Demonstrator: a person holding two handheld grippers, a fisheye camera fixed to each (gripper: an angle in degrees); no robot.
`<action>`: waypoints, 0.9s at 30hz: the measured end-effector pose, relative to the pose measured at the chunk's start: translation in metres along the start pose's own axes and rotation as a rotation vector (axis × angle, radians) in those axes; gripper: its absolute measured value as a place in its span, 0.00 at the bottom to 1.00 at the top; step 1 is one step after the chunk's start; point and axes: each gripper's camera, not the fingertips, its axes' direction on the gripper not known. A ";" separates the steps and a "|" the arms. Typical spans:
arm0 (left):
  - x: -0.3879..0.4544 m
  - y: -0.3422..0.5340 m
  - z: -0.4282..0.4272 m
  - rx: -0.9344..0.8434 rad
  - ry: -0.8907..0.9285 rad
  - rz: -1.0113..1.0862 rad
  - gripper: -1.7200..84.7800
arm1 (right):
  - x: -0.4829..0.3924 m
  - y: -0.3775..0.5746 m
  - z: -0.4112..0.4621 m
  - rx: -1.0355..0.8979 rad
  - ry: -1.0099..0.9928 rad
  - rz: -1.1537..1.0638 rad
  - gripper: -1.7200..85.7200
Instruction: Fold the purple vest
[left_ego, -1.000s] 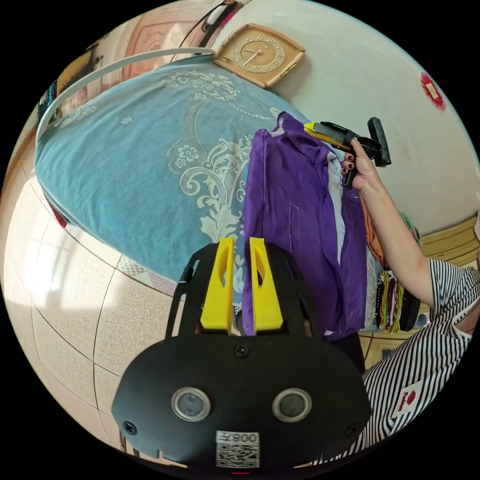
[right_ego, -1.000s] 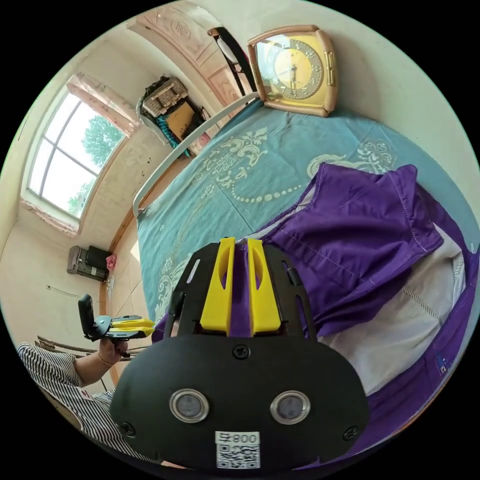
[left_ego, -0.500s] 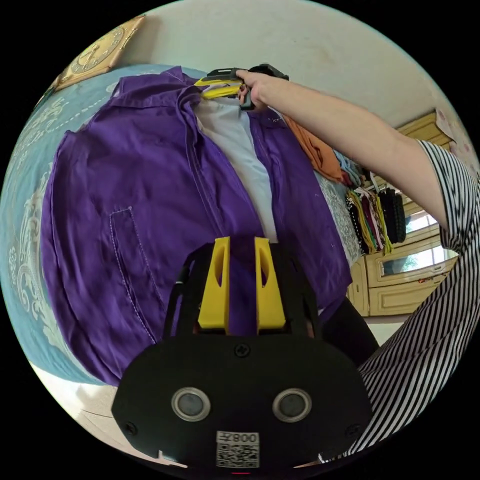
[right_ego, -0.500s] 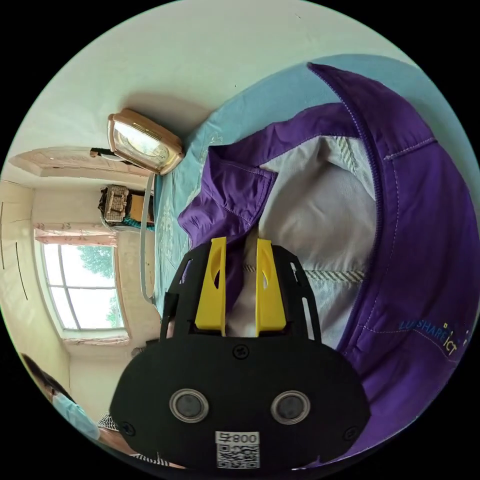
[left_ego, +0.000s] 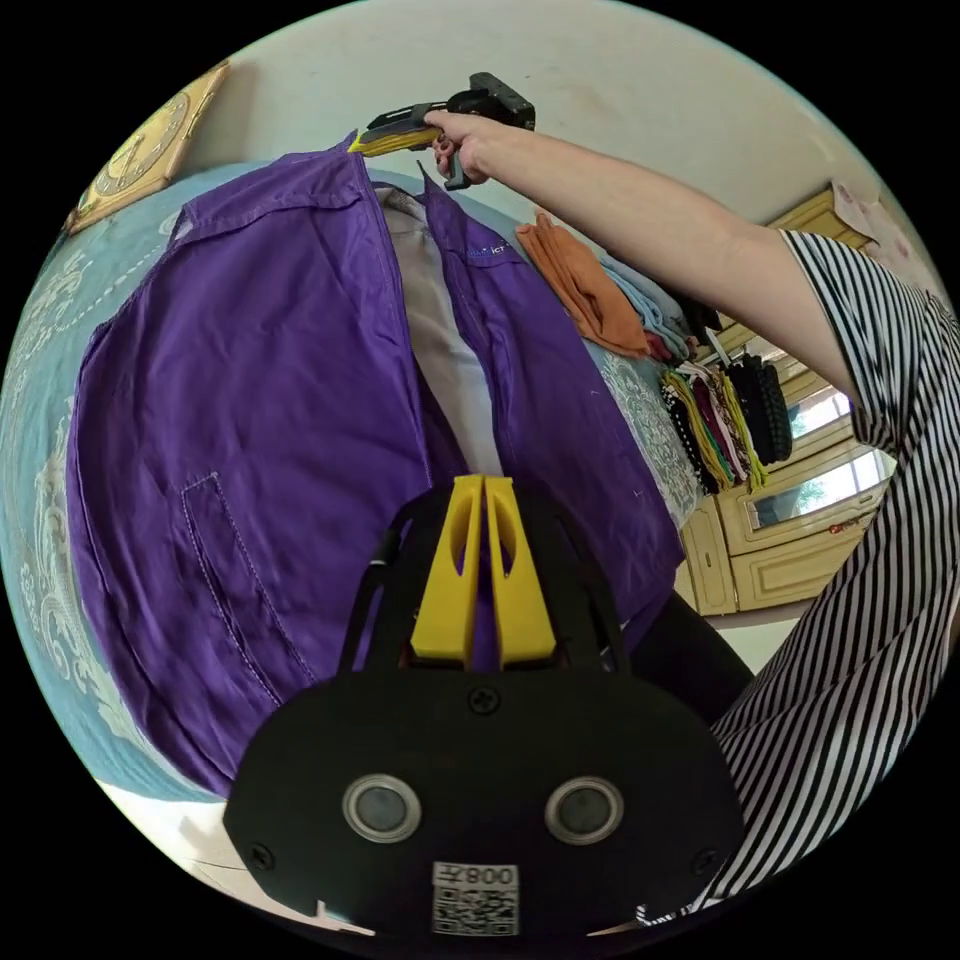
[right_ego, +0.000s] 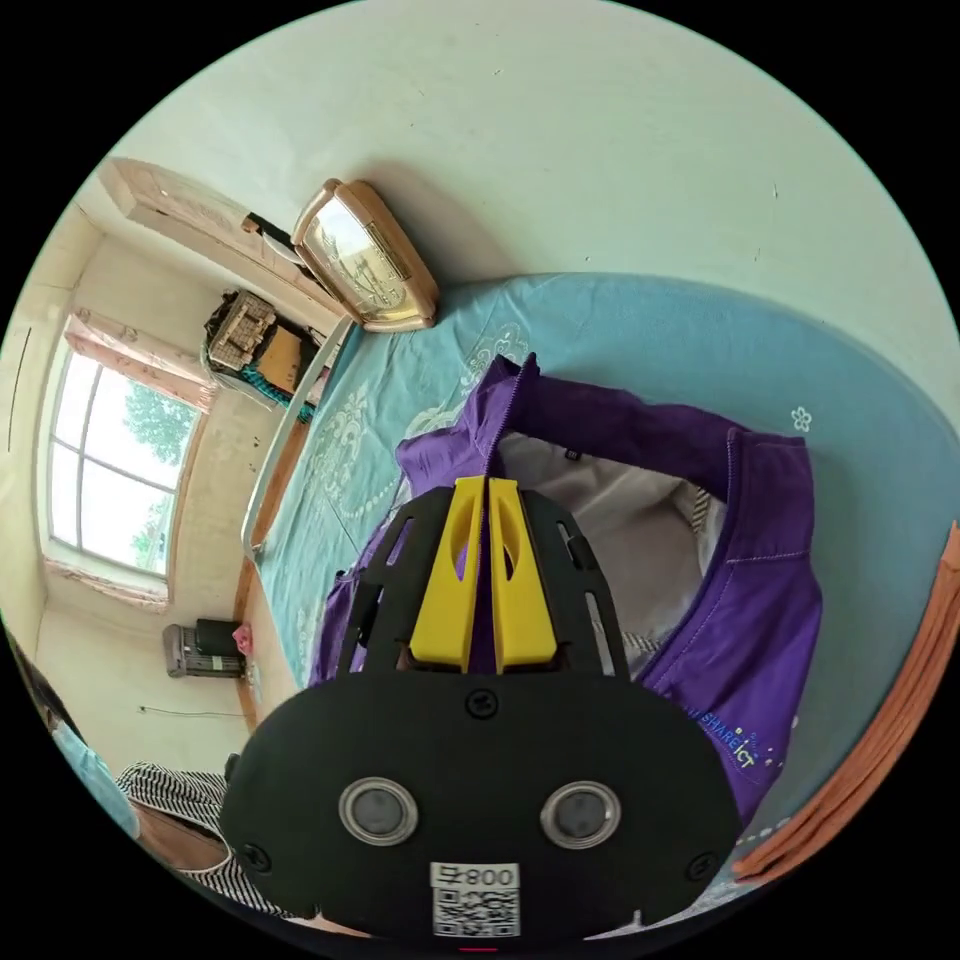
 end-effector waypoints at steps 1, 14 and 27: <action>0.000 -0.002 0.003 -0.009 0.007 0.001 0.02 | -0.002 -0.001 0.000 -0.008 0.036 -0.013 0.03; -0.004 0.003 0.006 0.028 0.075 -0.051 0.06 | 0.030 0.048 0.003 -0.039 0.216 0.101 0.10; -0.002 0.057 0.004 -0.112 -0.003 -0.204 0.12 | -0.095 0.311 -0.017 -0.310 -0.060 -0.087 0.13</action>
